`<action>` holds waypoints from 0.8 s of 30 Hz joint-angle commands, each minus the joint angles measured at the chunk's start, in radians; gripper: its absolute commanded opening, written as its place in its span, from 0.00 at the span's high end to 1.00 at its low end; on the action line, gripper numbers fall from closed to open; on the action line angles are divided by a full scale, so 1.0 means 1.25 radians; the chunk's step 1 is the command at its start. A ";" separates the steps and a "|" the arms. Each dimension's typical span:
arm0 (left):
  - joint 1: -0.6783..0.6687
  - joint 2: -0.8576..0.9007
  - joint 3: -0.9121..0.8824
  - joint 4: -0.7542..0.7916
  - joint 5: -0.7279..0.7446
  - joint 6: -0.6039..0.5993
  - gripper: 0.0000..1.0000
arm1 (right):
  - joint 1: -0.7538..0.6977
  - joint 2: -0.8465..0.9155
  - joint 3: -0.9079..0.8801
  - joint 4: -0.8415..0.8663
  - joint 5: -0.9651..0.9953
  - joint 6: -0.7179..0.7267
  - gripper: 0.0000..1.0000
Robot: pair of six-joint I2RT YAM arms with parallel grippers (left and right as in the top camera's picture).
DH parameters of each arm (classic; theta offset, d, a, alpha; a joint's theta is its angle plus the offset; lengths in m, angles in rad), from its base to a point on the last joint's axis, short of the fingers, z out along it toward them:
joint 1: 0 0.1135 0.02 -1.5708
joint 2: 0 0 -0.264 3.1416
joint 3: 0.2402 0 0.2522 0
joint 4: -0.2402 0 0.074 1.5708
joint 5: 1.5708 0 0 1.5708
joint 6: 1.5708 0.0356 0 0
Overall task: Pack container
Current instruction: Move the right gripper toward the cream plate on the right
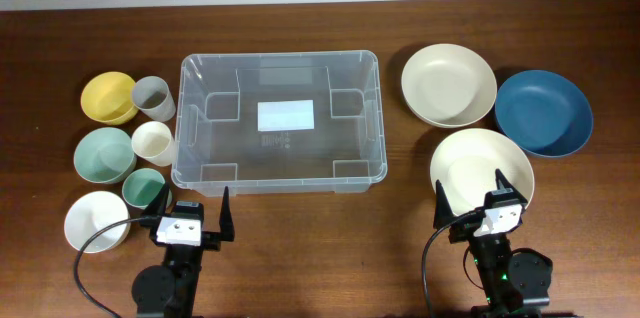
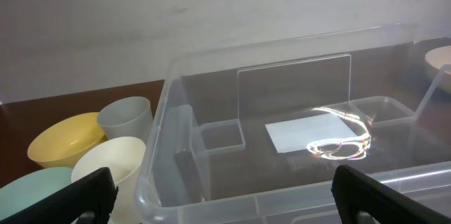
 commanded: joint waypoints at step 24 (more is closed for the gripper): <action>0.004 -0.008 -0.001 -0.007 -0.012 0.011 0.00 | 0.004 0.001 0.122 0.157 -0.088 0.205 0.01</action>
